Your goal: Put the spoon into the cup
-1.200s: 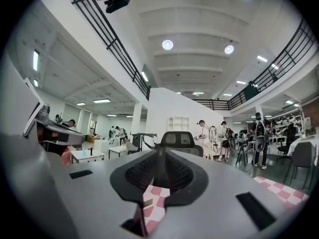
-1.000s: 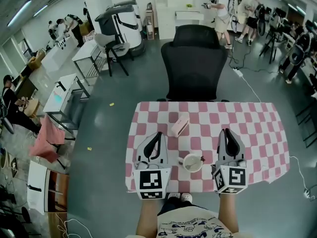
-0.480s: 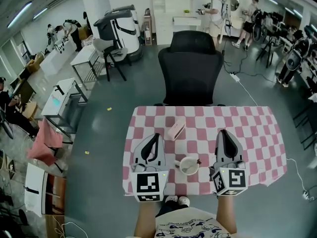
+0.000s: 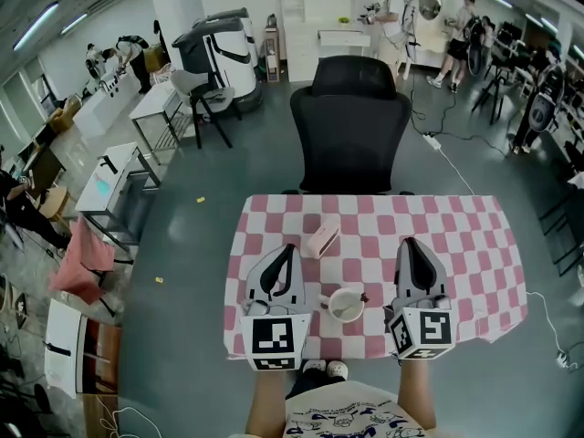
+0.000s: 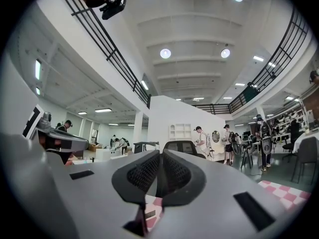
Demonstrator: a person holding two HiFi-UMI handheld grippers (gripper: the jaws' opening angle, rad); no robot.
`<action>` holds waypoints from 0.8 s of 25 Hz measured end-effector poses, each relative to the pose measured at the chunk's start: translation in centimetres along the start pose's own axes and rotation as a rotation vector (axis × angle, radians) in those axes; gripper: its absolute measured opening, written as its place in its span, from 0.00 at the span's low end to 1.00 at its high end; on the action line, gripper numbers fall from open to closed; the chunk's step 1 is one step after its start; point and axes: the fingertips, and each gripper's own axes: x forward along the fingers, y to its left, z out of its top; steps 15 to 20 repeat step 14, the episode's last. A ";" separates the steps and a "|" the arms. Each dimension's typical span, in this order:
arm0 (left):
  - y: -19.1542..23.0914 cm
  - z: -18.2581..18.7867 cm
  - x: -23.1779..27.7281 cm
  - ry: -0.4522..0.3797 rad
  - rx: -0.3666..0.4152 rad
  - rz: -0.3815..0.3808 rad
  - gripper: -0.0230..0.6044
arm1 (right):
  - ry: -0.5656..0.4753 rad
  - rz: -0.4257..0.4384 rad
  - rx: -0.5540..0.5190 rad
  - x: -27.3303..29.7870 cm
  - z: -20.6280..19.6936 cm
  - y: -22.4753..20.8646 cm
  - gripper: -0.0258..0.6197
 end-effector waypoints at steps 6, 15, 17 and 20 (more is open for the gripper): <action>-0.2 0.0 0.6 0.000 0.003 -0.005 0.06 | 0.008 0.004 0.004 0.5 -0.3 -0.2 0.09; -0.1 -0.3 0.9 0.007 0.002 0.001 0.06 | 0.013 0.007 0.004 0.7 -0.6 -0.4 0.09; -0.1 -0.3 0.9 0.007 0.002 0.001 0.06 | 0.013 0.007 0.004 0.7 -0.6 -0.4 0.09; -0.1 -0.3 0.9 0.007 0.002 0.001 0.06 | 0.013 0.007 0.004 0.7 -0.6 -0.4 0.09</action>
